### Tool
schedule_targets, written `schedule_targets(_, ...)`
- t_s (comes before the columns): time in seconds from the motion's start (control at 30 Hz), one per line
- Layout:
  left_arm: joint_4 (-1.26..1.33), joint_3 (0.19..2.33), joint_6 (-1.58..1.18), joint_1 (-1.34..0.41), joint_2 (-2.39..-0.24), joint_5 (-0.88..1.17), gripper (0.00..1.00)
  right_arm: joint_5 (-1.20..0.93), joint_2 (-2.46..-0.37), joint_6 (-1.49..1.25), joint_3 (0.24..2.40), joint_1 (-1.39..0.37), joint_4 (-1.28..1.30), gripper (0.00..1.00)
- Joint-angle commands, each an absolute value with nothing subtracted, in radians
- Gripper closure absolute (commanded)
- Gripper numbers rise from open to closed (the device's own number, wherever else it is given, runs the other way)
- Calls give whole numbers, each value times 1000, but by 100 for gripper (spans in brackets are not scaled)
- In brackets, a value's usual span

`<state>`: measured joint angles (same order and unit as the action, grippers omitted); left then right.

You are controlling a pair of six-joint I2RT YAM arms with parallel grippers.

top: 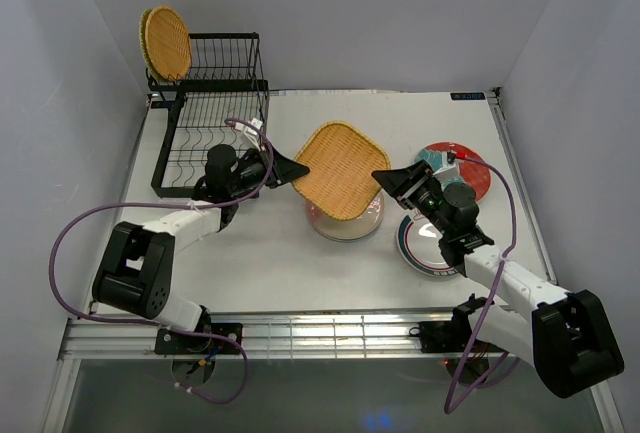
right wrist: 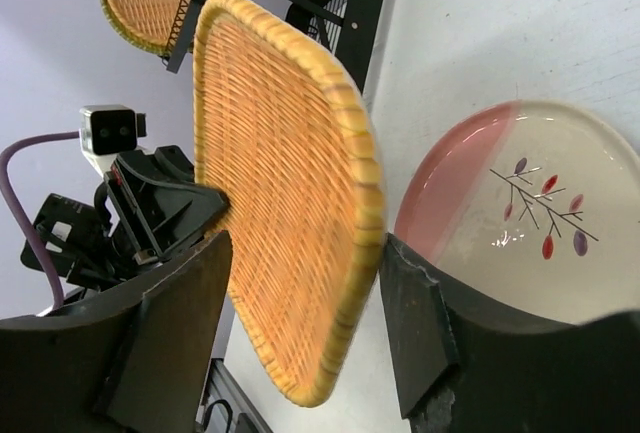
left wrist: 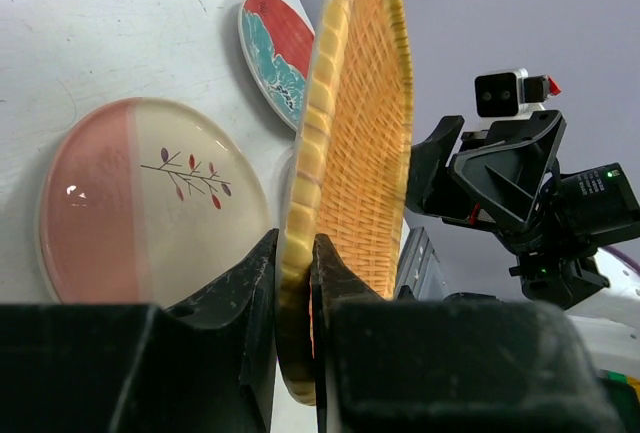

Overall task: Load the plates into the dish rack
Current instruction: Insert the plate into the dish rack.

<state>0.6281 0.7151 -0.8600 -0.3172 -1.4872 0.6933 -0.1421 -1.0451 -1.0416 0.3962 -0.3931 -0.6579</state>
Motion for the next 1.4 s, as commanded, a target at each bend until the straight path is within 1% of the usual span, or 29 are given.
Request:
schedule_targets(0.0,634,735,-822,-310,-1424,686,100,-153,-1058,-1015,417,-397,-742,33)
schedule_targets(0.03,627,736,-818,-304,-1420,683,100,-158,-1063,-1015,419,-397,-744,27)
schedule_targets(0.07,626,738,-812,-299,-1416,681,100,-161,-1069,-1015,419,-397,-745,24)
schedule_targets(0.13,621,739,-805,-291,-1404,677,100,-166,-1075,-1012,422,-396,-747,19)
schedule_targets(0.23,620,736,-793,-281,-1385,672,100,-181,-1094,-1011,428,-397,-753,16)
schedule_targets(0.53,614,761,-749,-209,-1324,709,100,-170,-1106,-1003,433,-396,-726,11)
schedule_targets(0.73,598,767,-661,-195,-1236,673,100,-172,-1098,-996,436,-396,-710,10)
schedule_targets(0.93,420,913,-568,-153,-1197,612,100,-164,-1089,-991,430,-396,-706,10)
schedule_targets(1.07,348,962,-441,-150,-1148,496,100,-166,-1094,-989,431,-397,-701,10)
schedule_targets(1.1,330,977,-417,-150,-1140,438,100,-167,-1095,-988,431,-396,-701,10)
schedule_targets(1.27,168,1129,-282,-146,-1131,278,100,-169,-1097,-988,431,-396,-699,10)
schedule_targets(1.37,126,1199,-227,-138,-1131,189,100,-167,-1097,-988,431,-396,-698,10)
